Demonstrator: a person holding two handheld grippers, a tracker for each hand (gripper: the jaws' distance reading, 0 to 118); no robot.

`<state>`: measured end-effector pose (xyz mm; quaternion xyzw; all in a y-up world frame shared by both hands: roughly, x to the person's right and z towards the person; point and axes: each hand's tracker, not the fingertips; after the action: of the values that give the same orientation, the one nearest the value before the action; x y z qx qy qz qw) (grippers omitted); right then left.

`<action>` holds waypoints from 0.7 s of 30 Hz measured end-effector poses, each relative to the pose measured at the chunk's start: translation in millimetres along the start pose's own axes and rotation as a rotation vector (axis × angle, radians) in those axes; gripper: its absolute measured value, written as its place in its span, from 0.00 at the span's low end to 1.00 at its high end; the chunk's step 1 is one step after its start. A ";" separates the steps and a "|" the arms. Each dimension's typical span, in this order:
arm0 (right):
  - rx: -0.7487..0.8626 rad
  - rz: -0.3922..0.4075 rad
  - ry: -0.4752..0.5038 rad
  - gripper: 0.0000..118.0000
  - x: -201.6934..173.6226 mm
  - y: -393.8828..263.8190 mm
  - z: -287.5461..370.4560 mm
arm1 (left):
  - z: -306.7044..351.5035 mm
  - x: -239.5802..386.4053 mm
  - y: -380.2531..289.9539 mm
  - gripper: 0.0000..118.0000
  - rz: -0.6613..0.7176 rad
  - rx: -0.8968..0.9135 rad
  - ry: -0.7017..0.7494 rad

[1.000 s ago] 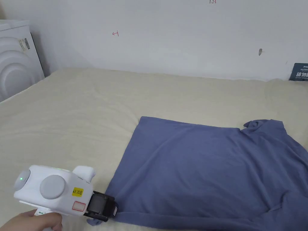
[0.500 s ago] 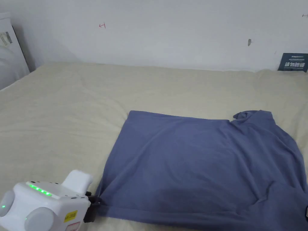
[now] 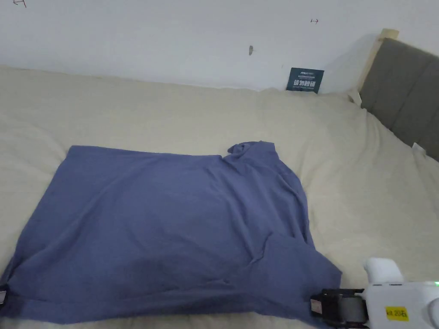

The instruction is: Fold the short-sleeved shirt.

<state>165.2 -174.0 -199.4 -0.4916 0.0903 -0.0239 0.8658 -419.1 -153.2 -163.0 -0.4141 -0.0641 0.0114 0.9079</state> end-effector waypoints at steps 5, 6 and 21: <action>0.058 0.129 -0.020 0.47 -27.5 -5.4 -8.8 | -3.7 5.9 -3.2 0.05 0.012 -0.017 0.008; 0.045 0.115 -0.018 0.24 -30.6 -4.1 -10.9 | -4.2 6.3 -4.0 0.05 0.018 -0.019 0.005; 0.146 0.042 0.098 0.05 -14.3 -21.4 46.7 | 24.6 -6.6 -18.6 0.05 0.118 0.060 -0.058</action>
<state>160.6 -143.6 -155.9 -0.4234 0.1409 -0.0364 0.8942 -429.3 -147.5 -133.8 -0.3891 -0.0655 0.0787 0.9155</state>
